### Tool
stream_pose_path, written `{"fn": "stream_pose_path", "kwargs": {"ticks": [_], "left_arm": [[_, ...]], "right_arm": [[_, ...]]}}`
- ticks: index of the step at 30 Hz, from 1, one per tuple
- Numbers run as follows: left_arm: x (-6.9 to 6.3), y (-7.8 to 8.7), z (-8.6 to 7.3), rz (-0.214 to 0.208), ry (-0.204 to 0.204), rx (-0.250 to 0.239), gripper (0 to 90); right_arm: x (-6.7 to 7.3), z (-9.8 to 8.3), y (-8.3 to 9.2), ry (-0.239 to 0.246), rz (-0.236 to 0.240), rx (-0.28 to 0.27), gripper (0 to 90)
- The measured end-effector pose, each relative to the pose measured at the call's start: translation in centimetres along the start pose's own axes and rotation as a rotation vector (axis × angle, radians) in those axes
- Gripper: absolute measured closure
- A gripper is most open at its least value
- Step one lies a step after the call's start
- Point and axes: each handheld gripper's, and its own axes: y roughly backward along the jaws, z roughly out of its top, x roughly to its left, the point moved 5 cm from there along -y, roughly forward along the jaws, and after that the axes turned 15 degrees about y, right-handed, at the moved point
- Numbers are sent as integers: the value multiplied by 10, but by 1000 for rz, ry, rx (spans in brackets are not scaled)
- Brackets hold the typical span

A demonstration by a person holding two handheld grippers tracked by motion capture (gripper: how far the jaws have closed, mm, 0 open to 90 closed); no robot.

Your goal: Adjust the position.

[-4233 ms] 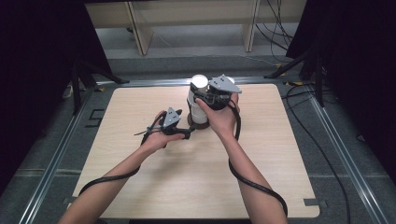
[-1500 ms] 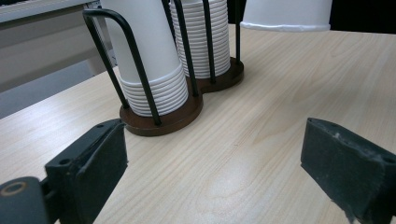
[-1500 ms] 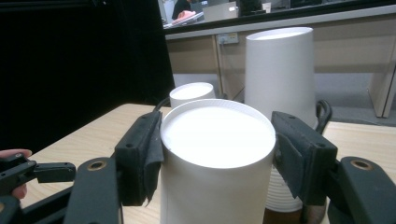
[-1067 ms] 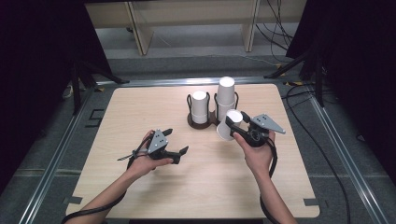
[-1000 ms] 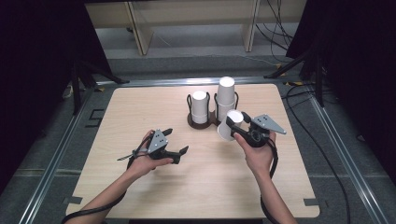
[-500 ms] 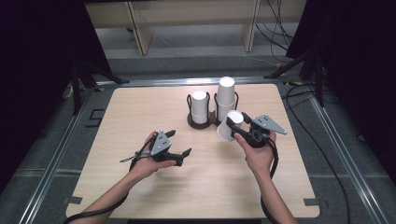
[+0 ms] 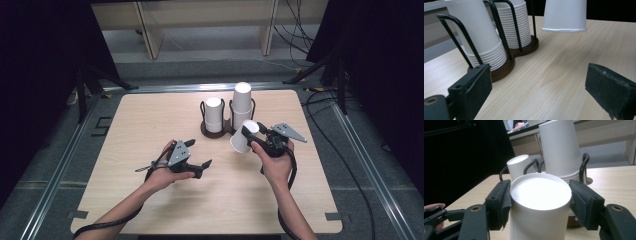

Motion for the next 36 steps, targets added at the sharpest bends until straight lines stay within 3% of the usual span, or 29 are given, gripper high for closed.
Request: {"fn": "stream_pose_path", "kwargs": {"ticks": [3,4,5,8,12,18,19,25,27,29,36], "left_arm": [[-4,-3,1,-14,-15,10,65],[-8,-4,2,-25,-18,6,65],[-10,-4,3,-32,-16,2,65],[-16,-4,3,-46,-18,0,65],[-20,-6,3,-54,-14,-8,65],[-25,-10,2,-63,-24,4,65],[-25,-11,2,-67,-26,4,65],[-32,-14,6,-77,-30,5,65],[-33,-15,6,-80,-38,8,65],[-34,-17,6,-82,-39,9,65],[-36,-20,6,-87,-45,12,65]], "right_arm": [[-3,-2,1,-15,-8,3,367],[-3,-3,2,-45,-8,9,366],[-4,-3,2,-36,-5,4,367],[-2,-5,2,-91,8,11,366],[-4,-6,-1,-95,13,13,366],[-2,-3,-5,-141,38,26,366],[-4,-3,-6,-120,35,23,366],[-4,-6,-9,-171,46,51,366],[-4,-6,-9,-165,50,48,366],[-4,-7,-10,-202,68,64,366],[-5,-9,-12,-232,89,71,366]]}}
